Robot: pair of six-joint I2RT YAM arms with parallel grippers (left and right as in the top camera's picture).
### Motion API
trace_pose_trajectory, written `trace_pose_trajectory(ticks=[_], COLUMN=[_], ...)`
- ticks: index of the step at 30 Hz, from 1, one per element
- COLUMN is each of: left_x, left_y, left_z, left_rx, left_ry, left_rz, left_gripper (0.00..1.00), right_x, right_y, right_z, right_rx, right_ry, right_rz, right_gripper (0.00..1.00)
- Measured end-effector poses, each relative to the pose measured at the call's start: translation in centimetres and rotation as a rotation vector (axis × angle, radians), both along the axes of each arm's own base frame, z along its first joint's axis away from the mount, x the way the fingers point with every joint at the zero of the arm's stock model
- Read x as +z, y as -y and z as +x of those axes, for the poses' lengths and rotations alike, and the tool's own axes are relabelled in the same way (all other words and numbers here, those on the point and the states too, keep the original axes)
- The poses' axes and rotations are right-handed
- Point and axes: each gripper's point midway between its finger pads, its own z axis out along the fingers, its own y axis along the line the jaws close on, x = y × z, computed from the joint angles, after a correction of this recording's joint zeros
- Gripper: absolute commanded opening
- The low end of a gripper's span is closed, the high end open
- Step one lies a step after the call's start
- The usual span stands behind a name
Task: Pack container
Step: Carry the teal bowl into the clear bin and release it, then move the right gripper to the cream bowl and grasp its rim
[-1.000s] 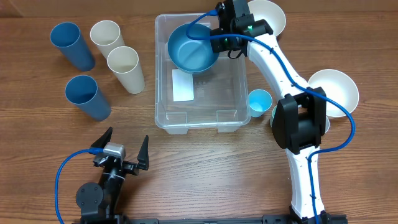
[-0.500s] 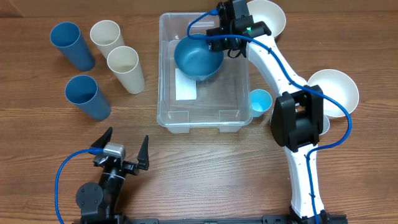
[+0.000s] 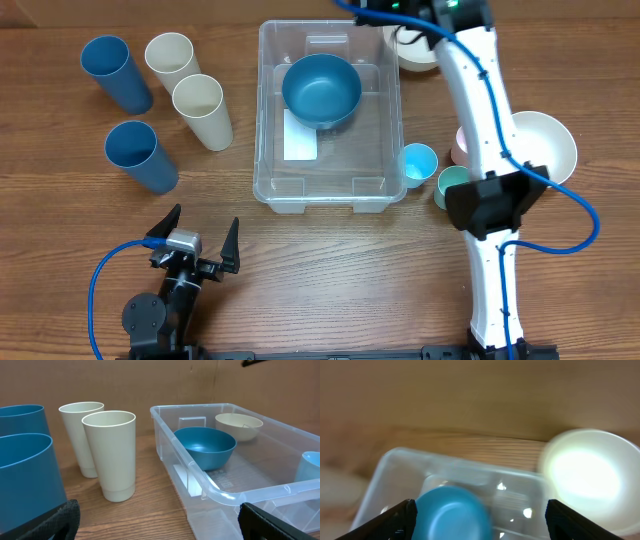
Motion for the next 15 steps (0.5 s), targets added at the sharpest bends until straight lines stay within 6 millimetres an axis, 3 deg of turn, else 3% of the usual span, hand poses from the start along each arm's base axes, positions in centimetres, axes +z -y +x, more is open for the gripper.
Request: trace_pose_trajectory(ticks=[3, 5, 7, 9, 13, 15], left_x=[0.0, 0.0, 0.0, 0.0, 0.0, 0.0], left_y=[0.0, 0.0, 0.0, 0.0, 0.0, 0.0], left_z=[0.0, 0.0, 0.0, 0.0, 0.0, 0.0], left_rx=[0.0, 0.0, 0.0, 0.0, 0.0, 0.0], left_ry=[0.0, 0.0, 0.0, 0.0, 0.0, 0.0], left_rz=[0.0, 0.0, 0.0, 0.0, 0.0, 0.0], left_gripper=[1.0, 1.0, 1.0, 1.0, 1.0, 1.0], right_x=[-0.5, -1.3, -3.3, -7.2, -15.9, -17.7], right_y=[9.1, 13.9, 17.2, 18.1, 16.2, 15.9], right_z=[2.3, 3.4, 4.3, 5.2, 5.8, 5.7], right_rx=[-0.244, -0.372, -0.474, -0.518, -0.529, -0.548], right_ry=[-0.011, -0.012, -0.032, -0.088, -0.223, -0.258], right_rz=[0.05, 0.085, 0.124, 0.14, 0.148, 0.161], right_gripper=[0.83, 0.83, 0.83, 0.83, 0.8, 0.79])
